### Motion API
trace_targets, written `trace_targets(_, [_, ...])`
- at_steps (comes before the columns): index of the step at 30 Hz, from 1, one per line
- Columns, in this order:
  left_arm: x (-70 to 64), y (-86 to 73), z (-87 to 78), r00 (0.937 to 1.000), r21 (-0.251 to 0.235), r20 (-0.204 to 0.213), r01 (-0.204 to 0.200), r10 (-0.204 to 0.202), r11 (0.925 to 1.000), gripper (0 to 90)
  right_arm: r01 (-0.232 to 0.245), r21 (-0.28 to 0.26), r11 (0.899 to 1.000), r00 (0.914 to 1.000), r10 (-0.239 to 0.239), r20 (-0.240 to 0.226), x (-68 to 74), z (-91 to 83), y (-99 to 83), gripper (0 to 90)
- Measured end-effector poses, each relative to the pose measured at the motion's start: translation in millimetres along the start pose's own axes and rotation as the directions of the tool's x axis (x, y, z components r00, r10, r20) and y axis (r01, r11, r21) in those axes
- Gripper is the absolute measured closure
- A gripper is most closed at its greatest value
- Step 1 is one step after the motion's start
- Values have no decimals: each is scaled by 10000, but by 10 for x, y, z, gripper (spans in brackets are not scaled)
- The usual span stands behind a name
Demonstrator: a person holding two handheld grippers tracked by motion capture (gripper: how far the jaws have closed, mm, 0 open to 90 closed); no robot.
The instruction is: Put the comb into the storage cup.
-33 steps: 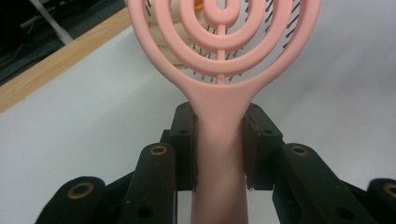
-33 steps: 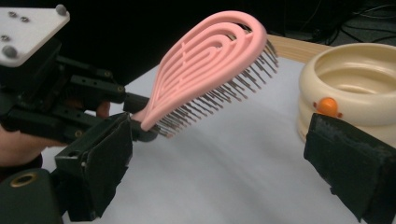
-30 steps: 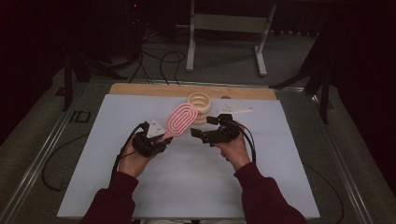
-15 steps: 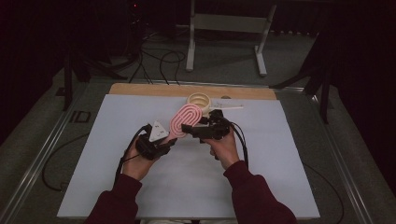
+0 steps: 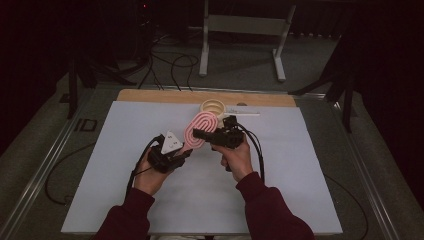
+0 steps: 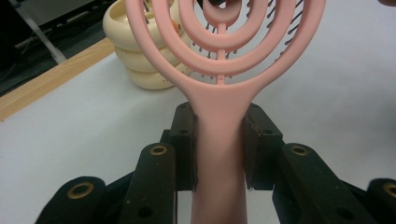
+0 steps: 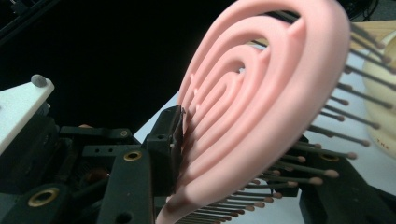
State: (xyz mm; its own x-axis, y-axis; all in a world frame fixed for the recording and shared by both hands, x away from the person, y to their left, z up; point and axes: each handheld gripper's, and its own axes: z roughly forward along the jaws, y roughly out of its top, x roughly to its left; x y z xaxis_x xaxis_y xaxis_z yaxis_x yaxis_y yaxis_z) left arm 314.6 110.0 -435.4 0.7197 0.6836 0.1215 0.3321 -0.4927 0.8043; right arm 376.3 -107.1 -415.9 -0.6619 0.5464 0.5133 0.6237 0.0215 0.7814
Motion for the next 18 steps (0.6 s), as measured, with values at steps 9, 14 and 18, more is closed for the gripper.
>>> trace_targets(9, [-14, -22, 29, 10000, -61, 7, -38, 38, 10000, 698, -142, 67, 9999, 9979, 146, -637, 20, 6, -3, 619])
trace_targets(14, [-2, -33, 37, 10000, -58, 89, -10, 10, 10000, 698, 176, 95, 9998, 9972, -168, -735, 78, 14, -2, 631])
trace_targets(18, [-1, -30, 32, 10000, -125, 74, -29, 30, 9999, 697, 376, 54, 9993, 9969, -371, -691, 112, 10, 4, 634])
